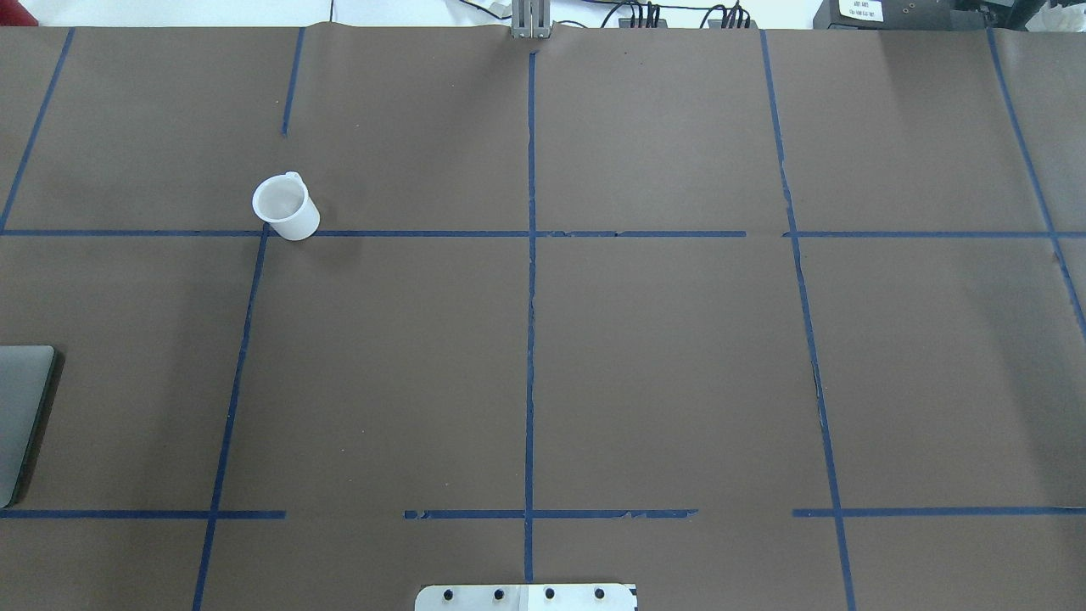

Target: Place cup on laptop

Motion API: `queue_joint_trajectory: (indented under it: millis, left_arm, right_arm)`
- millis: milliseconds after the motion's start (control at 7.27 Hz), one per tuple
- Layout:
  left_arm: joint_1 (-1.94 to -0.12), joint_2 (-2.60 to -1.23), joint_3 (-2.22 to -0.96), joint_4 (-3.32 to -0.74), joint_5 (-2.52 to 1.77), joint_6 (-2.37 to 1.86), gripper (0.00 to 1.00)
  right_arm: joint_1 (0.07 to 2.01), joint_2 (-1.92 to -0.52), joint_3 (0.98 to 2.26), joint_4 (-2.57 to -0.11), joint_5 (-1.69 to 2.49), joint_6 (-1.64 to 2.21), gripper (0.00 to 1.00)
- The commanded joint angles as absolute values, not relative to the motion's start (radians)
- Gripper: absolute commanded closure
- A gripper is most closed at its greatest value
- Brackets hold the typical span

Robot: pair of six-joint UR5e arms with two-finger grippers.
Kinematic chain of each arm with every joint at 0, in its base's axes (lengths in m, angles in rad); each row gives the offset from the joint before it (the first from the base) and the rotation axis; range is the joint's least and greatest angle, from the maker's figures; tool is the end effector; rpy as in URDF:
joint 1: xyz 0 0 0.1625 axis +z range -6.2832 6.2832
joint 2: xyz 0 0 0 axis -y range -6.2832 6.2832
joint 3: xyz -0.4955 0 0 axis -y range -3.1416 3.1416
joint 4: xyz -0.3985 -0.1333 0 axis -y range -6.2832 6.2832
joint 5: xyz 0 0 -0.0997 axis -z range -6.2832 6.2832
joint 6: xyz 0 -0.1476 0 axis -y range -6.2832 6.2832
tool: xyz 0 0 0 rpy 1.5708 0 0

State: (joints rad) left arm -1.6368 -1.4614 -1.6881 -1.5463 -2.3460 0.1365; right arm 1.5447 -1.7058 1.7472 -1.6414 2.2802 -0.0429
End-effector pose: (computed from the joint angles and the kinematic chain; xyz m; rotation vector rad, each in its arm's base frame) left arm -0.0591 -0.4394 0.7590 0.0627 0.7729 0.0605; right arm 0.0260 -0.4287 0.7519 -0.0220 -0.7097 -0.0557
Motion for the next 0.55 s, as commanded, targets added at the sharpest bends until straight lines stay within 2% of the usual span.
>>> queue_joint_trajectory:
  millis: [0, 412]
  left_arm:
    - [-1.635, -1.477, -1.703, -1.545, -2.230, 0.133, 0.00]
    - [-1.631, -1.466, -1.697, -1.551, -2.207, 0.135, 0.00]
  right_arm:
    - [1.545, -1.706, 1.747, -1.641, 2.279, -0.043, 0.00]
    - [1.545, -1.706, 1.747, -1.641, 2.280, -0.043, 0.00]
